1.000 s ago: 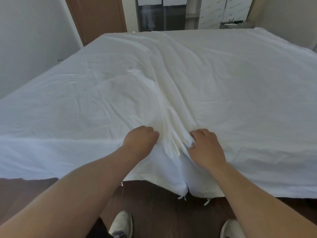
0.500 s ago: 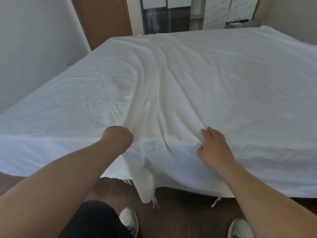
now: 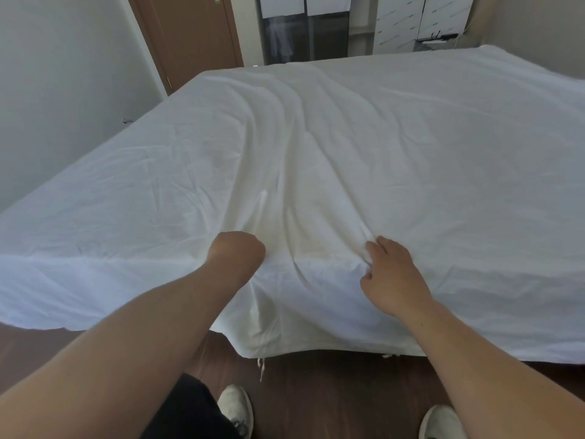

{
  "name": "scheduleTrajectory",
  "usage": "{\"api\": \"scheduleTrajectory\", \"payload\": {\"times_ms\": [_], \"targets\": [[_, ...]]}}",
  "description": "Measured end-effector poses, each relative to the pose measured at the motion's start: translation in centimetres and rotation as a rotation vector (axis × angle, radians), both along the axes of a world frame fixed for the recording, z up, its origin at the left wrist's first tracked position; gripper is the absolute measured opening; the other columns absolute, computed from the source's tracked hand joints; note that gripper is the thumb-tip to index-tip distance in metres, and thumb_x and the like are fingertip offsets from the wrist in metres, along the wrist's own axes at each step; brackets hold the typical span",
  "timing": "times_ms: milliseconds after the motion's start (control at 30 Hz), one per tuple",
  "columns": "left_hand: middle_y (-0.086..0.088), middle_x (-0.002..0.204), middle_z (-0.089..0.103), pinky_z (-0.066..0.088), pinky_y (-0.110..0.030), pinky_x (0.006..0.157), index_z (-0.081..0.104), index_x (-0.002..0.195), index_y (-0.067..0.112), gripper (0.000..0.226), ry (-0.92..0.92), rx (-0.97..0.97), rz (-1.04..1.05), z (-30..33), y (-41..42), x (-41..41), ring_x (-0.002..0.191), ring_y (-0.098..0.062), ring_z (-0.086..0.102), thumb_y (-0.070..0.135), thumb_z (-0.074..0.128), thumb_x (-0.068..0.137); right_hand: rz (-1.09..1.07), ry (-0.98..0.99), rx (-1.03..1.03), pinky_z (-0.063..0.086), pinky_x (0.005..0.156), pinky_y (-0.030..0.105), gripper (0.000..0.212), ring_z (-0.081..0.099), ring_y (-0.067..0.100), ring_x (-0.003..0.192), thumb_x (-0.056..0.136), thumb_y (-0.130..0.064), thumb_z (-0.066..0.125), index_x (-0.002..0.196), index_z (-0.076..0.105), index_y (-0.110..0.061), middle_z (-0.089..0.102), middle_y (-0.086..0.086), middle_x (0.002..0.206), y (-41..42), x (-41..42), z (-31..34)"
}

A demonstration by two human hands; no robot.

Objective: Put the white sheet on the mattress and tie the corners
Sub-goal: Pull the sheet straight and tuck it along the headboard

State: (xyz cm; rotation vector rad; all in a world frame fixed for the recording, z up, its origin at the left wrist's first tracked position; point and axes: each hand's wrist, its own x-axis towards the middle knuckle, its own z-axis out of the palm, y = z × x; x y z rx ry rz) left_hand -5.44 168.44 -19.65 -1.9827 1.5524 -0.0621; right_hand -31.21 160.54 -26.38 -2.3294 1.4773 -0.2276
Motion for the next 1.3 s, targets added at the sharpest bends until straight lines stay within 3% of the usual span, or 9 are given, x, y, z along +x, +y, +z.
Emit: {"api": "scheduleTrajectory", "payload": {"times_ms": [167,300,567,733,833,967,1100,1200,1300], "targets": [[0.0,0.08,0.05,0.047,-0.033,0.072,0.07,0.107,0.01,0.034,-0.079,-0.013,-0.054,0.0,0.6,1.1,0.094,-0.027,0.068,-0.012,0.058,0.083,-0.004,-0.014,0.008,0.017,0.125,0.036,0.067,0.011,0.026,0.154,0.098,-0.021,0.049,0.16,0.026,-0.013,0.018,0.008,0.167,0.0,-0.1,-0.1],[-0.004,0.107,0.065,0.046,-0.033,0.079,0.07,0.115,0.008,0.035,-0.098,0.058,0.037,0.9,1.1,1.7,0.108,-0.029,0.067,-0.009,0.056,0.088,-0.007,-0.037,0.009,0.019,0.125,0.037,0.068,0.013,0.026,0.154,0.097,-0.021,0.05,0.16,0.025,-0.013,0.021,0.007,0.166,0.0,-0.1,-0.1],[-0.002,0.103,0.064,0.052,-0.033,0.088,0.071,0.113,0.009,0.036,-0.139,0.132,0.072,0.0,2.3,3.2,0.106,-0.025,0.066,-0.01,0.055,0.087,0.02,0.017,-0.015,0.016,0.125,0.036,0.067,0.009,0.025,0.155,0.099,-0.024,0.047,0.161,0.022,-0.016,0.015,0.006,0.169,0.5,-0.5,-0.2],[-0.001,0.121,0.064,0.05,-0.037,0.098,0.066,0.125,0.013,0.036,-0.148,0.204,0.132,0.9,1.4,1.7,0.117,-0.027,0.063,0.0,0.055,0.094,0.038,0.067,-0.027,0.018,0.124,0.035,0.066,0.008,0.024,0.155,0.1,-0.025,0.046,0.161,0.023,-0.019,0.014,0.005,0.169,0.1,-0.8,-0.3],[0.002,0.096,0.052,0.048,-0.034,0.075,0.06,0.123,0.017,0.033,-0.079,-0.016,-0.069,0.3,0.9,-0.2,0.101,-0.022,0.064,0.009,0.062,0.091,0.04,0.065,-0.03,0.019,0.124,0.036,0.065,0.013,0.025,0.154,0.098,-0.025,0.048,0.16,0.028,-0.019,0.02,0.005,0.168,-0.2,-0.7,-0.1],[-0.003,0.117,0.052,0.04,-0.038,0.065,0.043,0.133,0.018,0.043,0.07,-0.149,-0.206,-1.7,0.0,-2.8,0.096,-0.025,0.059,0.038,0.061,0.1,-0.007,0.078,-0.122,0.013,0.126,0.04,0.06,0.021,0.024,0.151,0.095,-0.027,0.05,0.154,0.041,-0.024,0.033,0.002,0.163,-0.4,-0.5,0.0],[-0.002,0.089,0.042,0.036,-0.036,0.066,0.051,0.119,0.012,0.028,0.026,-0.152,-0.272,-1.8,-1.0,-4.3,0.077,-0.024,0.046,0.001,0.055,0.094,-0.131,0.088,-0.149,0.018,0.122,0.048,0.053,0.026,0.029,0.147,0.095,-0.026,0.052,0.148,0.048,-0.026,0.038,0.001,0.157,-0.3,-1.3,-0.6],[0.0,0.078,0.041,0.037,-0.035,0.064,0.057,0.107,0.012,0.03,-0.006,-0.115,-0.315,-1.3,-1.6,-4.4,0.07,-0.022,0.049,-0.008,0.057,0.085,-0.176,0.029,-0.281,0.042,0.1,0.04,0.031,0.049,0.028,0.118,0.093,-0.024,0.06,0.123,0.067,-0.025,0.059,0.0,0.125,-0.6,-2.6,-1.0],[0.001,0.078,0.049,0.037,-0.034,0.062,0.06,0.101,0.013,0.03,-0.043,-0.081,-0.342,-1.3,-2.0,-4.4,0.067,-0.021,0.052,-0.01,0.057,0.083,-0.172,0.071,-0.352,0.046,0.081,0.039,0.011,0.055,0.025,0.1,0.095,-0.03,0.062,0.103,0.069,-0.027,0.063,-0.004,0.105,-1.3,-3.8,-1.0]]}}
